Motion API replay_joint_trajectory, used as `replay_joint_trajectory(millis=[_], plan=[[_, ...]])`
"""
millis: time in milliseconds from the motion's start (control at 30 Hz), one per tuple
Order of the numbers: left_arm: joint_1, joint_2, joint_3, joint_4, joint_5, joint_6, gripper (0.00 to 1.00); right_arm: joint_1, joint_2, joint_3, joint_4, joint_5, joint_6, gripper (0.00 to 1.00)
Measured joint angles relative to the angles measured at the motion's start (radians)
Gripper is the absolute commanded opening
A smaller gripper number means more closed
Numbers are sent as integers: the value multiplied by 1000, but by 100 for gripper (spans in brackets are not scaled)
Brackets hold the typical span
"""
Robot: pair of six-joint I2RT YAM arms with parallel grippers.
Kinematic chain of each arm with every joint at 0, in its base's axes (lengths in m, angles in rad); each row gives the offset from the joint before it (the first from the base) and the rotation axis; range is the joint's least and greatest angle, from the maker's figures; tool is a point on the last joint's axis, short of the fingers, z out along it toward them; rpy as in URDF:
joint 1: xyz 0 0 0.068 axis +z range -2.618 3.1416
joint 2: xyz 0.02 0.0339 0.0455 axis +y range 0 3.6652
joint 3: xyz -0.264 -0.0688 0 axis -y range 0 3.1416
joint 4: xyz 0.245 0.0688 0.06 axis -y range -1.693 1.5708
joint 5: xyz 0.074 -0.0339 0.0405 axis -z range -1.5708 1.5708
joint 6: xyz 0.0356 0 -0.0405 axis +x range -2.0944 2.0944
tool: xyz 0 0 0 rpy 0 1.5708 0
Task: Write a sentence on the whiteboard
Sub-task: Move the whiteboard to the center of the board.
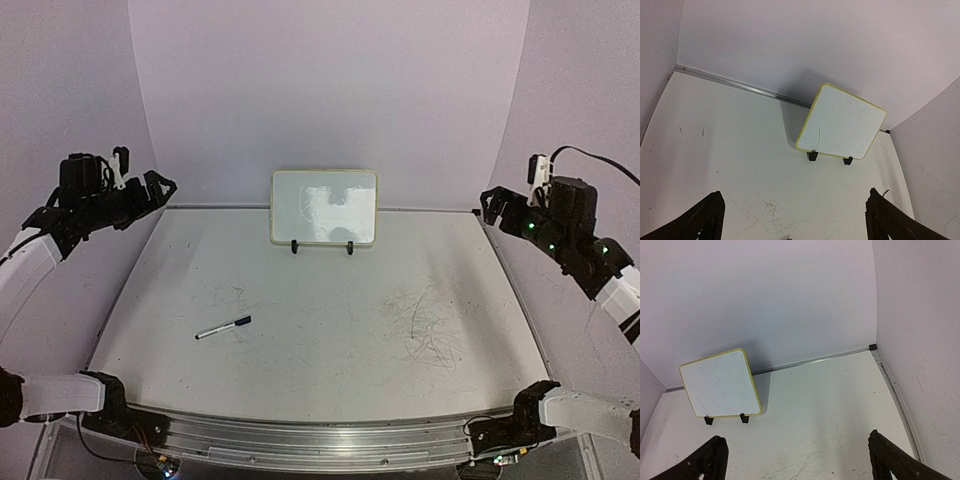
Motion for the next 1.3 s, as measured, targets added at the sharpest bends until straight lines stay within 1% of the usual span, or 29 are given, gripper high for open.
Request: replay_joint_trajectory(millis=[100,200,367,500,633,700,900,967,1067,1200,1300], plan=[[0,30,-29,0,26,-6,99,5,75,-13,42,-43,-4,98],[0,70,-67,-3,43,-15,100,52,196,-15,93,-72,-6,98],[-1,117,-121,-5,62,-19,99,168,464,30,171,-121,-9,98],[-9,121,-161,-14,66,-20,99,215,685,125,220,-150,5,98],[-18,120,-196,-16,62,-16,99,222,891,263,247,-144,55,92],[-19,121,-205,-19,61,-10,100,222,965,316,249,-139,87,87],[-23,126,-209,-18,56,11,99,230,1184,504,226,-121,146,80],[-25,129,-213,-17,53,16,99,238,1250,565,213,-111,155,78],[-29,131,-222,-19,50,24,99,255,1337,642,183,-97,160,72],[-31,131,-228,-18,51,33,99,268,1424,731,142,-93,164,64],[-31,131,-228,-18,53,35,99,274,1482,808,109,-90,154,60]])
